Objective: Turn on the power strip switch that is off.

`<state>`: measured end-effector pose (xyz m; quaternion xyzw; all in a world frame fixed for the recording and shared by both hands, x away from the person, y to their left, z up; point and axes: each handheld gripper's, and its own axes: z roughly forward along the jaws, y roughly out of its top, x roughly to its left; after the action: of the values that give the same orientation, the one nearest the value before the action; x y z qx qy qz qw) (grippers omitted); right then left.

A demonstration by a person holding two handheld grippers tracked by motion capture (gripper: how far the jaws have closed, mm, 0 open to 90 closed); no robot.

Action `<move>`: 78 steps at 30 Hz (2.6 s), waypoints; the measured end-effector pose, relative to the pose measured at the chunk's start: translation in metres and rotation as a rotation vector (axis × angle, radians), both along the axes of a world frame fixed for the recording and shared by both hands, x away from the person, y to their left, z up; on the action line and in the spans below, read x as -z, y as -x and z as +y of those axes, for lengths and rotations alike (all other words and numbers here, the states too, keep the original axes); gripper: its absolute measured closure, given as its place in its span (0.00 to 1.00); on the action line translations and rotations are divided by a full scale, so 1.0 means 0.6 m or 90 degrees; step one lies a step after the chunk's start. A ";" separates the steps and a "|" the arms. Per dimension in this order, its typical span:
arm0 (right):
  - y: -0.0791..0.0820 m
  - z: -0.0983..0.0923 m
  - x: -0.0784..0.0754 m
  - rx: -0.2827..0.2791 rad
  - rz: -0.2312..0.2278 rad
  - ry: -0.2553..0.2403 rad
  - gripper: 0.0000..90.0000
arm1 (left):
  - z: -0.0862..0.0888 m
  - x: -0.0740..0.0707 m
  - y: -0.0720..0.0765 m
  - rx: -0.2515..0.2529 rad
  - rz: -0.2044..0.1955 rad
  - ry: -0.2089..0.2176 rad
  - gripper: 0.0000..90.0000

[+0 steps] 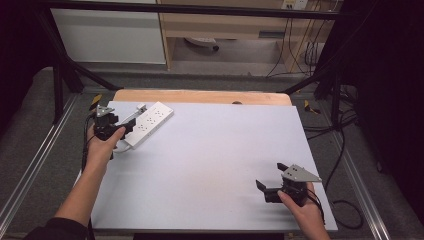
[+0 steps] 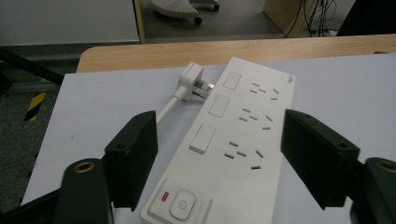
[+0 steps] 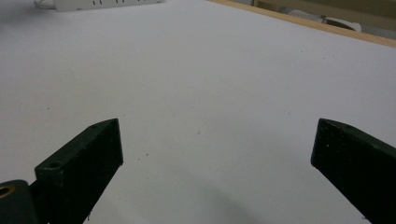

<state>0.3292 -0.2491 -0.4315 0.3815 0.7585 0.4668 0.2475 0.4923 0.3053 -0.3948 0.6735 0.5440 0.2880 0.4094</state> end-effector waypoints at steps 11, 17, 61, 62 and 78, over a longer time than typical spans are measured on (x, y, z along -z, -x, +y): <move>0.000 -0.001 0.000 0.001 -0.001 0.000 0.03 | -0.005 0.013 -0.009 0.009 0.013 -0.010 0.67; 0.000 0.000 0.001 0.001 0.001 0.000 0.03 | -0.002 0.020 -0.015 0.000 0.006 -0.027 0.82; -0.001 0.016 0.000 -0.030 -0.005 0.005 0.02 | -0.005 0.020 -0.052 0.010 0.042 -0.019 1.00; -0.001 0.016 0.000 -0.030 -0.005 0.005 0.02 | -0.006 0.020 -0.052 0.011 0.043 -0.019 1.00; -0.001 0.017 0.000 -0.034 -0.004 0.003 0.02 | 0.001 0.024 -0.056 0.002 0.045 -0.016 1.00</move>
<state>0.3300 -0.2390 -0.4315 0.3590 0.7687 0.4728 0.2382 0.5256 0.3057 -0.4093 0.6892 0.5533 0.2699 0.3821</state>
